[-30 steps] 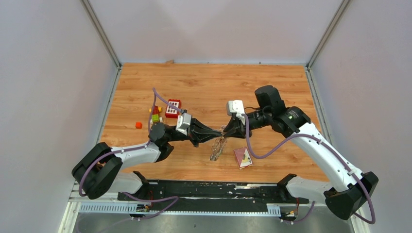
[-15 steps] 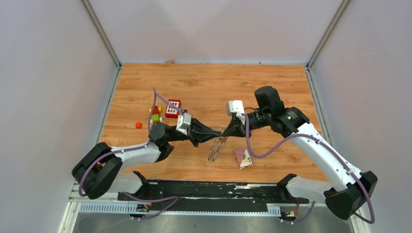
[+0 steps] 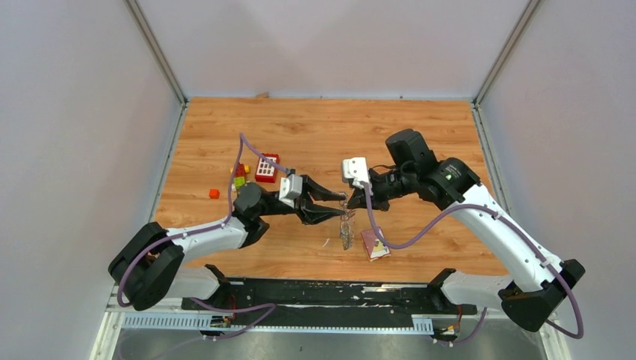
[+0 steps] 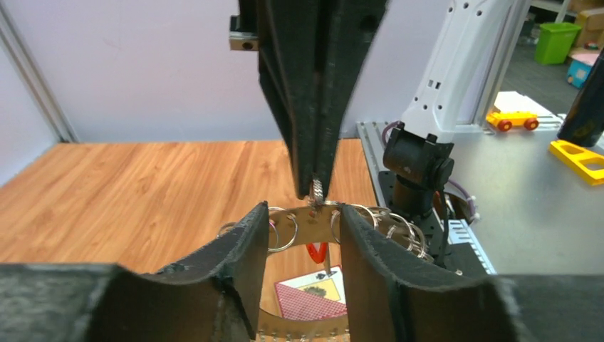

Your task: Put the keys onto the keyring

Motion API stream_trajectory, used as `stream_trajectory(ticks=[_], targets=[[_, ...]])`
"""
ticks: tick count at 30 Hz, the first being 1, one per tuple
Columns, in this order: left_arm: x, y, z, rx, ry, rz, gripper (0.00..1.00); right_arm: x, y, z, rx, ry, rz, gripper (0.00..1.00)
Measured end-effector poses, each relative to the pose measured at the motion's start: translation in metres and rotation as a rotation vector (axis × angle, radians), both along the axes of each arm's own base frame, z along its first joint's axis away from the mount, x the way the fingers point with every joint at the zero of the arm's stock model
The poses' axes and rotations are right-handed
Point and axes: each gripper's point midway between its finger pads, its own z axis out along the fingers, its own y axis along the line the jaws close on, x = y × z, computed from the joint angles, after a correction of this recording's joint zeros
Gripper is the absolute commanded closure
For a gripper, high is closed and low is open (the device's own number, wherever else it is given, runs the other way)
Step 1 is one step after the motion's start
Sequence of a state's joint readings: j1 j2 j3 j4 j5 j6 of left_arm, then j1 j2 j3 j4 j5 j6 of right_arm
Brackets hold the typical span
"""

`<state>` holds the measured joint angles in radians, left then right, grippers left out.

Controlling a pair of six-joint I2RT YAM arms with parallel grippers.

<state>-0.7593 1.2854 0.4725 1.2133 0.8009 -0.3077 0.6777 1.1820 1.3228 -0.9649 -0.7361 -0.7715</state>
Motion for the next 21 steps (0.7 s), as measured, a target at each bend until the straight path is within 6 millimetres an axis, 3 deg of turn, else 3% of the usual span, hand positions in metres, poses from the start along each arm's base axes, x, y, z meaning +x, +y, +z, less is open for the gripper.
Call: stream_trajectory(ticks=[6,13,21], targets=[[0.011,-0.013,0.011,0.070,-0.057,-0.017,0.45,0.000,-0.004,-0.003,-0.154,-0.043,-0.005,1.00],[0.011,-0.014,-0.003,0.119,-0.055,-0.025,0.61,0.001,-0.012,-0.016,-0.300,-0.043,-0.023,1.00],[0.009,-0.013,-0.007,0.132,-0.066,-0.034,0.72,0.005,-0.015,-0.013,-0.352,-0.081,-0.043,1.00]])
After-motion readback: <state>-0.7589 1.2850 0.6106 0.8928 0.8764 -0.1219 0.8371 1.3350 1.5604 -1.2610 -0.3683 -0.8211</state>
